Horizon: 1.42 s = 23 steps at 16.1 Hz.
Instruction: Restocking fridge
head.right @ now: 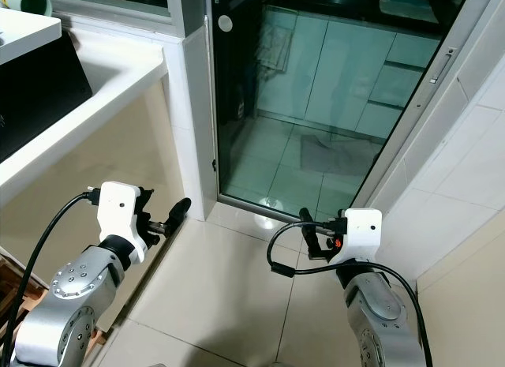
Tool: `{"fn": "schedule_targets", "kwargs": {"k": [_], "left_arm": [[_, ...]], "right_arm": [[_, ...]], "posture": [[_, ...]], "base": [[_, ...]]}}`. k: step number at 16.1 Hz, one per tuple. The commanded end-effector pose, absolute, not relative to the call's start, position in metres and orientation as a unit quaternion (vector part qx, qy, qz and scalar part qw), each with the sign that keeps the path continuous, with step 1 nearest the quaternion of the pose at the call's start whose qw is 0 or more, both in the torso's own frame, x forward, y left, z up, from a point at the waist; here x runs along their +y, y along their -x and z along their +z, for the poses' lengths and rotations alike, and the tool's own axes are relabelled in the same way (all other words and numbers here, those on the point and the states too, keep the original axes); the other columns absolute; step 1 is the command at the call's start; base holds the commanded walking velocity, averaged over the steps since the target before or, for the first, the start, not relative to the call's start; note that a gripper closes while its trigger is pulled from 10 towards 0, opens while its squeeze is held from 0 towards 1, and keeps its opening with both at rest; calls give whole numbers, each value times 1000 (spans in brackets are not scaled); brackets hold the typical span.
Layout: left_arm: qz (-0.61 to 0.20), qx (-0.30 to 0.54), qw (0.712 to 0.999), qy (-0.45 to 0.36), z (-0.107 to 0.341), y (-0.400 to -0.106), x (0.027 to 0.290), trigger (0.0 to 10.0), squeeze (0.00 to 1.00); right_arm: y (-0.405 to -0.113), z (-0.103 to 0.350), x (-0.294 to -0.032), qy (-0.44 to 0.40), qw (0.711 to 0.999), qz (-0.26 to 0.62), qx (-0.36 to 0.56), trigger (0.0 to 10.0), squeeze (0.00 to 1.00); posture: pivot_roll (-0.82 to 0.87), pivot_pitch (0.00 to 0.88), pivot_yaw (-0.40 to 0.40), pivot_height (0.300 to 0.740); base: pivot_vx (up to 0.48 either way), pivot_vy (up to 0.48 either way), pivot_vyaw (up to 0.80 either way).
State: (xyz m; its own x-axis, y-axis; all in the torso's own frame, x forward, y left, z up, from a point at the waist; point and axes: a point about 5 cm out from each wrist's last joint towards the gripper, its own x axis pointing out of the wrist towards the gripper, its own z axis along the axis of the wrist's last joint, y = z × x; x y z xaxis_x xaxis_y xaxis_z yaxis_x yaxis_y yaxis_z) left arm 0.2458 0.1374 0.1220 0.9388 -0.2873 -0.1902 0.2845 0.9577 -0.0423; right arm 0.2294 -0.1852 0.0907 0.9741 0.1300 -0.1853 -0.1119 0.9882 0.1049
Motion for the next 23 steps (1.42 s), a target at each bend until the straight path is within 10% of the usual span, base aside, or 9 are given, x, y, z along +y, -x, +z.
{"fn": "schedule_targets", "kwargs": {"k": [1, 14, 18, 23], "left_arm": [[-98, 83, 991, 47, 142, -363, 137, 10000, 0], [-161, 61, 985, 30, 123, -336, 114, 10000, 0], [-137, 34, 988, 62, 122, -284, 155, 10000, 0], [-137, 7, 990, 0, 125, -287, 141, 10000, 0]], "right_arm": [[-343, 142, -167, -28, 999, 16, 28, 10000, 0], [-314, 106, -169, -15, 999, -18, 35, 10000, 0], [-256, 112, -196, 51, 997, -52, -3, 10000, 0], [-275, 110, -187, 71, 997, -17, 4, 10000, 0]], "posture": [[-58, 0, 76, 740], [-94, 0, 42, 740], [-93, 0, 31, 740], [-83, 0, 14, 740]], "base": [[0, 0, 0], [0, 0, 0], [0, 0, 0], [0, 0, 0]]}}
